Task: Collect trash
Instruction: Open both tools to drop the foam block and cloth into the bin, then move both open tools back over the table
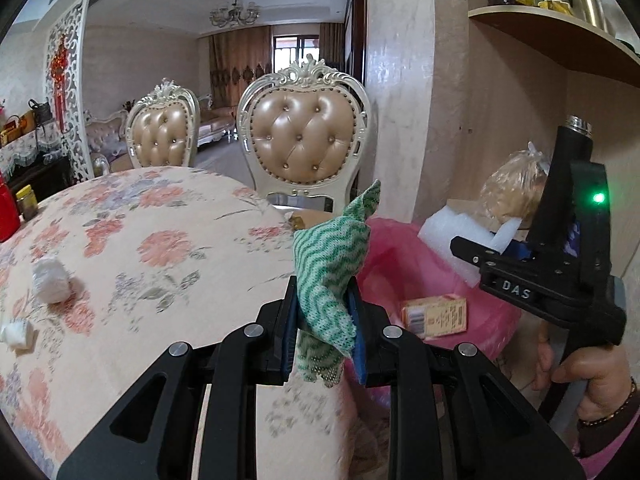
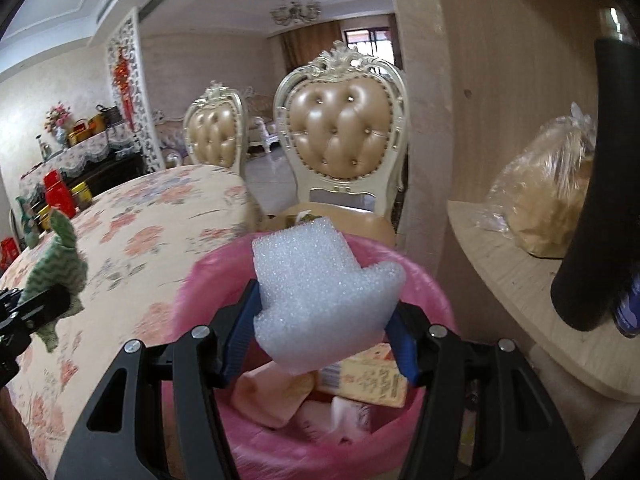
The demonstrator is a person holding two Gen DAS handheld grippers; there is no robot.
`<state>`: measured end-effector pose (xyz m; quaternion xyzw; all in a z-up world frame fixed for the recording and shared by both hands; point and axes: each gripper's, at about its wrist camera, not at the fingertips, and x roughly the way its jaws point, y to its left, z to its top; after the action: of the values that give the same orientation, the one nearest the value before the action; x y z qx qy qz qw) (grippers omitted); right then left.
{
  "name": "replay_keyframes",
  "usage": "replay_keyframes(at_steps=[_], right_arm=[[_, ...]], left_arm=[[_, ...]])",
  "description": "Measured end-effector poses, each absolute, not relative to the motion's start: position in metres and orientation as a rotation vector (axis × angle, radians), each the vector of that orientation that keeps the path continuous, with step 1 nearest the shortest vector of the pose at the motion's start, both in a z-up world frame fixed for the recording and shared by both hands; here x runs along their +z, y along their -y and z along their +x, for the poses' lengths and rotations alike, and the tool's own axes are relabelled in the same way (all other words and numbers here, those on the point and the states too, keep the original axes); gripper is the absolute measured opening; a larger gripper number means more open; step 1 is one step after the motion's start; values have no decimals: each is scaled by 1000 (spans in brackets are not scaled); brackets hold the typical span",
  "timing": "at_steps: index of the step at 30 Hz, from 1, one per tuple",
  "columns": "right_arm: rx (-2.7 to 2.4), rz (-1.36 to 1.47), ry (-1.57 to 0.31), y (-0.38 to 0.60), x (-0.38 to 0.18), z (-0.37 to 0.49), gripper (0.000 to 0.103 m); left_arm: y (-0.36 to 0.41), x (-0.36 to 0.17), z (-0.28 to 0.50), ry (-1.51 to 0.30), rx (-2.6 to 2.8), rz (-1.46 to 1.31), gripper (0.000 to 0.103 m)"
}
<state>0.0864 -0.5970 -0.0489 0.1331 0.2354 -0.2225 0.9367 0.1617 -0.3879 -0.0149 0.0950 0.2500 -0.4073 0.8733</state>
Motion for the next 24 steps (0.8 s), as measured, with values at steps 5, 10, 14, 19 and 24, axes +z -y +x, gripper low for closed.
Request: replay_keyframes(at_steps=[5,10,14,19,24], right_arm=[[-462,298,-444,616,-47,91,75],[-497,320,-389,630,-35,61,77],[-532,333,-375,635,-31,32,79],[-566,333,-380,632,-30,8,79],[-571,340,-371,626,-28,-3,79]], left_arm=[[416,-18,171,-558,-872,192,23],[444,-23,175,-577,-906,208,23],[475,-27,175,-578,-950,226,23],[512,-39,182,-603,-968,280,30],[495,-33,188,-502,-888,237,89]])
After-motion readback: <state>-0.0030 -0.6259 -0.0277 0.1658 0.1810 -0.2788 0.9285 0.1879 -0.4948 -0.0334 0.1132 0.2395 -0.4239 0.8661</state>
